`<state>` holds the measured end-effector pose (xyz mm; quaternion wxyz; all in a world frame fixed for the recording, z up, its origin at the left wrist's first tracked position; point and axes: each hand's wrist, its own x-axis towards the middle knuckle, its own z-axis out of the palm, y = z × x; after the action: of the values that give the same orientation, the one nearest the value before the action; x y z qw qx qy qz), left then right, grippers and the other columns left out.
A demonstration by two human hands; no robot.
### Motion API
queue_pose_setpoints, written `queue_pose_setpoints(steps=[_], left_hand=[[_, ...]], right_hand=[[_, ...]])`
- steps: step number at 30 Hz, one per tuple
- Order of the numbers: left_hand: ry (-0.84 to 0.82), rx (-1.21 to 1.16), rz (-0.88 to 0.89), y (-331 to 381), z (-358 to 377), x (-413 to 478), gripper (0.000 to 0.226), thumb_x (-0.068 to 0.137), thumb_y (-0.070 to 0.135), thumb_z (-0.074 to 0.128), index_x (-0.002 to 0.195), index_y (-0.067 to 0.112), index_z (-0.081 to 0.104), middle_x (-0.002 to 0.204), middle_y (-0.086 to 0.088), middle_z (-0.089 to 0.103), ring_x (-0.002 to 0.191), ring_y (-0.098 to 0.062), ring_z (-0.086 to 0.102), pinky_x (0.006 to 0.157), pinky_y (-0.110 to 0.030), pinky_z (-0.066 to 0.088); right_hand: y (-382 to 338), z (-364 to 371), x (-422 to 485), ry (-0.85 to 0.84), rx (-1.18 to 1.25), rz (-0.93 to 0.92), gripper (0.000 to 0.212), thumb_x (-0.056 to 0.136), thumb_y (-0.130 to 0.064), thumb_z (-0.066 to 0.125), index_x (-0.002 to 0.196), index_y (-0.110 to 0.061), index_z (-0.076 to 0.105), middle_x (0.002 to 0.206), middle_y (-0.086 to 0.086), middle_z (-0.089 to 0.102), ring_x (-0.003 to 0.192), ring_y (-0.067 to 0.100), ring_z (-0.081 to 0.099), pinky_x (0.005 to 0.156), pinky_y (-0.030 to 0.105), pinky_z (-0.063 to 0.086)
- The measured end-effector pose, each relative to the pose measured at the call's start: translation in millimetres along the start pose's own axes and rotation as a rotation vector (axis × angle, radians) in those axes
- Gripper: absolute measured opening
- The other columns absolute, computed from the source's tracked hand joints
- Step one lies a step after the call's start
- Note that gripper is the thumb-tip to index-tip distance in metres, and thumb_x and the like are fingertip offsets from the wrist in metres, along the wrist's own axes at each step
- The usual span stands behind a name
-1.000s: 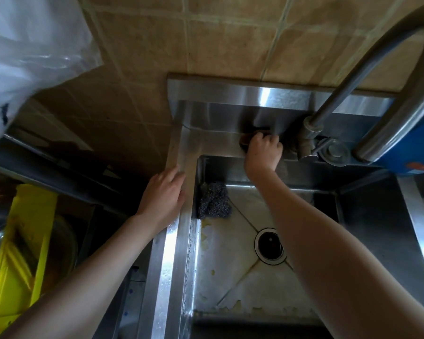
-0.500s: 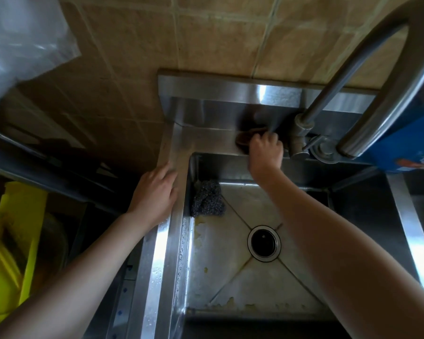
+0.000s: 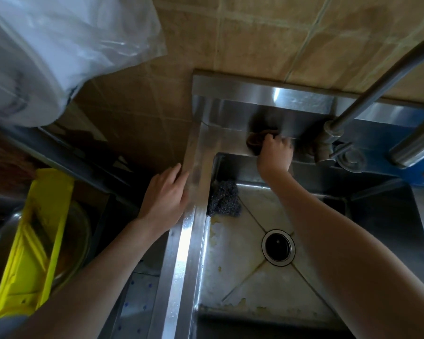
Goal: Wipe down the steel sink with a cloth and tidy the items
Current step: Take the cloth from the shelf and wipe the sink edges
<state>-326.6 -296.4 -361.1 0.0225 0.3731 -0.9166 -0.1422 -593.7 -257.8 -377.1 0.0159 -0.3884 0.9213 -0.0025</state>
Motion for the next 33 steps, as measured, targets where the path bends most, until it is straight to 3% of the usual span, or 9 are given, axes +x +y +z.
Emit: queue_pose_setpoints(steps=[4, 8, 12, 15, 21, 33], left_hand=[[-0.010, -0.004, -0.025, -5.4, 0.2, -10.9, 0.039, 0.093, 0.024, 0.052, 0.129, 0.009, 0.054, 0.139, -0.015, 0.048, 0.127, -0.030, 0.045, 0.104, -0.044, 0.036], [-0.011, -0.019, -0.030, -11.2, 0.3, -21.6, 0.043, 0.093, 0.027, 0.052, 0.134, 0.013, 0.049, 0.141, -0.013, 0.046, 0.129, -0.030, 0.044, 0.103, -0.044, 0.037], [-0.029, -0.015, -0.067, -17.0, 2.4, -35.3, 0.042, 0.095, 0.028, 0.048, 0.135, 0.015, 0.047, 0.143, -0.011, 0.044, 0.131, -0.028, 0.041, 0.104, -0.044, 0.035], [-0.054, -0.013, -0.109, -20.0, 4.8, -45.5, 0.044, 0.097, 0.030, 0.044, 0.138, 0.016, 0.044, 0.146, -0.008, 0.040, 0.135, -0.025, 0.035, 0.106, -0.042, 0.032], [-0.056, -0.061, -0.165, -11.3, 3.0, -70.8, 0.043, 0.097, 0.030, 0.043, 0.137, 0.016, 0.046, 0.146, -0.006, 0.040, 0.133, -0.024, 0.038, 0.106, -0.039, 0.032], [0.013, -0.111, -0.339, 14.1, -5.7, -134.7, 0.036, 0.093, 0.021, 0.051, 0.127, 0.011, 0.057, 0.137, -0.010, 0.051, 0.120, -0.030, 0.052, 0.098, -0.041, 0.041]], right_hand=[[-51.8, 0.8, -3.7, -0.009, 0.092, -0.174, 0.032, 0.086, -0.004, 0.049, 0.116, -0.008, 0.058, 0.117, 0.019, 0.060, 0.112, 0.036, 0.048, 0.087, 0.039, 0.042], [-78.0, 5.2, -3.0, -0.019, 0.250, -0.193, 0.039, 0.087, -0.004, 0.046, 0.123, -0.012, 0.060, 0.123, 0.015, 0.059, 0.115, 0.035, 0.046, 0.086, 0.039, 0.044], [-89.8, 7.3, -9.1, -0.038, 0.308, -0.335, 0.041, 0.088, -0.005, 0.048, 0.126, -0.015, 0.058, 0.127, 0.012, 0.058, 0.117, 0.035, 0.044, 0.090, 0.040, 0.045], [-90.6, 6.6, -16.7, -0.068, 0.343, -0.388, 0.041, 0.087, -0.004, 0.050, 0.127, -0.014, 0.057, 0.125, 0.010, 0.060, 0.119, 0.034, 0.041, 0.090, 0.042, 0.045], [-79.1, 7.7, -54.4, -0.056, 0.449, -0.479, 0.039, 0.085, -0.002, 0.052, 0.122, -0.012, 0.060, 0.111, 0.011, 0.068, 0.108, 0.034, 0.047, 0.075, 0.038, 0.046], [-48.9, 13.9, -163.9, -0.128, 0.524, -0.730, 0.038, 0.079, -0.003, 0.055, 0.115, -0.012, 0.064, 0.118, 0.006, 0.063, 0.086, 0.033, 0.049, 0.070, 0.043, 0.050]])
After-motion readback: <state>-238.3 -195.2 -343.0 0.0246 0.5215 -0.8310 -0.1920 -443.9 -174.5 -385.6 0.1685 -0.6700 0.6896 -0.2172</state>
